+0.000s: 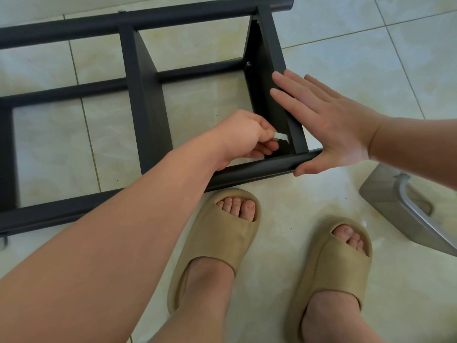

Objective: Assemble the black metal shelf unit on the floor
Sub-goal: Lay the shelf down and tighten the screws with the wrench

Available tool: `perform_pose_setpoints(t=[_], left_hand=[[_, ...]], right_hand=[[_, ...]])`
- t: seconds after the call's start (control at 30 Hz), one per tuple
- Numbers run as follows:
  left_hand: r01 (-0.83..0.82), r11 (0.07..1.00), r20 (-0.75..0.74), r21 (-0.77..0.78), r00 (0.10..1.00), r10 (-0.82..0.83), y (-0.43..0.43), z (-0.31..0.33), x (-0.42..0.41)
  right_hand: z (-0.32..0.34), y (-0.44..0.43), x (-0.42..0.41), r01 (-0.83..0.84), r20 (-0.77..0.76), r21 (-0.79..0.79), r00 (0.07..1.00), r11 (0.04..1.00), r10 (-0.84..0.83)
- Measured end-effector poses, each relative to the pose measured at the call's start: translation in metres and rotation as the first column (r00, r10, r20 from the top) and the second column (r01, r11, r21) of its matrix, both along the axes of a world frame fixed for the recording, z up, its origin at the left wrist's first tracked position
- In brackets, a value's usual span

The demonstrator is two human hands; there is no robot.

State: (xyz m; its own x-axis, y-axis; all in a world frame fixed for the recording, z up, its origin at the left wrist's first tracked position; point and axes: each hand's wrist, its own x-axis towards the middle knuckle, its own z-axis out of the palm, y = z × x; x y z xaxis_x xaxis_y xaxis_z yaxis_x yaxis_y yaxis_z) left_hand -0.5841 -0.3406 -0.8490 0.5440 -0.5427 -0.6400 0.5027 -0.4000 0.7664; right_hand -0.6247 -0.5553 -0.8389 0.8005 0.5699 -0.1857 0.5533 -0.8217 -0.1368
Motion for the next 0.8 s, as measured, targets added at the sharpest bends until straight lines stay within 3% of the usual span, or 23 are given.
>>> perform_pose_setpoints(t=[0.47, 0.8], left_hand=[[0.171, 0.984, 0.077, 0.053, 0.982, -0.175, 0.0072, 0.0036, -0.0025], [0.309, 0.935, 0.191, 0.174, 0.921, -0.34, 0.0041, 0.0082, -0.0051]], right_hand=[[0.0007, 0.0005, 0.0001, 0.0, 0.001, -0.001, 1.0, 1.0, 0.0], [0.0017, 0.0009, -0.0005, 0.002, -0.006, -0.012, 1.0, 1.0, -0.002]])
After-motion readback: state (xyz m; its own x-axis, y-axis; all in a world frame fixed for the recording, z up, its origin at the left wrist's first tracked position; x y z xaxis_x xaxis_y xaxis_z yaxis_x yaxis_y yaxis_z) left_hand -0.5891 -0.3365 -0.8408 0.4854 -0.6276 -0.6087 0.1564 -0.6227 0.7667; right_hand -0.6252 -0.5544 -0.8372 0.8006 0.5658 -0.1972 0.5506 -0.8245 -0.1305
